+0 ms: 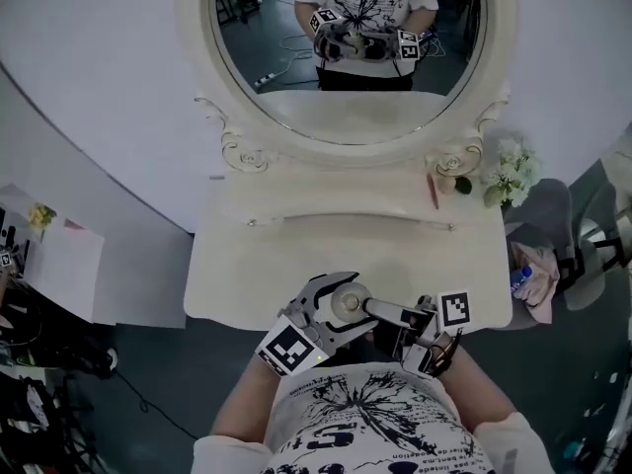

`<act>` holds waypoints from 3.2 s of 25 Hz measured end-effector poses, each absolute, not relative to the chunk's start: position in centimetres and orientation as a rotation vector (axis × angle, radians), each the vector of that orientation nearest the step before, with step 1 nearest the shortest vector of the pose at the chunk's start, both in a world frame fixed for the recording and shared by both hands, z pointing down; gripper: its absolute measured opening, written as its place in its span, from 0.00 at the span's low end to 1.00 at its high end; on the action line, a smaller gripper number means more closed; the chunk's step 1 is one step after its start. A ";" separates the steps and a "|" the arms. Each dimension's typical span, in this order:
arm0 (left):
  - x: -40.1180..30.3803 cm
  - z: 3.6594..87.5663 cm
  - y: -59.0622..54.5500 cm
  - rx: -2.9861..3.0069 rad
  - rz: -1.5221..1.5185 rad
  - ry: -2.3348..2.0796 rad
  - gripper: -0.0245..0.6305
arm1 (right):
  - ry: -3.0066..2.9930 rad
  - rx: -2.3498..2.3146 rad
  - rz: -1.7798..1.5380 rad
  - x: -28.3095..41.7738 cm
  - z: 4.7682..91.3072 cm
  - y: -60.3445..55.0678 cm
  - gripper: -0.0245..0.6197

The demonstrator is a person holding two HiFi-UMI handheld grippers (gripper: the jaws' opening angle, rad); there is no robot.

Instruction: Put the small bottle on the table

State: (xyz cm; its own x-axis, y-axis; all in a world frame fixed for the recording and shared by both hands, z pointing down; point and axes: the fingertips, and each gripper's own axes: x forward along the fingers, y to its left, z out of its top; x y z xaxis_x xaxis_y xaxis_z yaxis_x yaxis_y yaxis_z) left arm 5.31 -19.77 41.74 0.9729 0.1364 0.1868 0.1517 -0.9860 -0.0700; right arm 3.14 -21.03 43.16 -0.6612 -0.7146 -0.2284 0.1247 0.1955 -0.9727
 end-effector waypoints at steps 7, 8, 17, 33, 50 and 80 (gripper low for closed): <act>4.8 43.5 -23.8 -3.012 -0.321 -0.417 0.57 | 1.713 -0.650 -1.484 2.8 44.6 -25.3 0.59; 4.8 43.8 -24.2 -3.015 -0.325 -0.435 0.57 | 1.703 -0.659 -1.483 2.9 44.9 -25.7 0.60; 6.0 47.5 -26.1 -3.051 -0.368 -0.481 0.57 | 1.655 -0.684 -1.539 3.9 48.7 -27.6 0.60; 5.9 59.5 -28.4 -3.030 -0.670 -0.351 0.57 | 1.441 -0.981 -1.836 5.1 60.3 -28.3 0.46; 6.5 62.9 -28.5 -3.053 -0.736 -0.317 0.57 | 1.393 -1.089 -1.848 6.0 63.8 -28.0 0.43; 2.7 51.0 -31.6 -3.167 -0.332 0.028 0.24 | 1.746 -1.539 -1.354 8.6 54.4 -27.4 0.12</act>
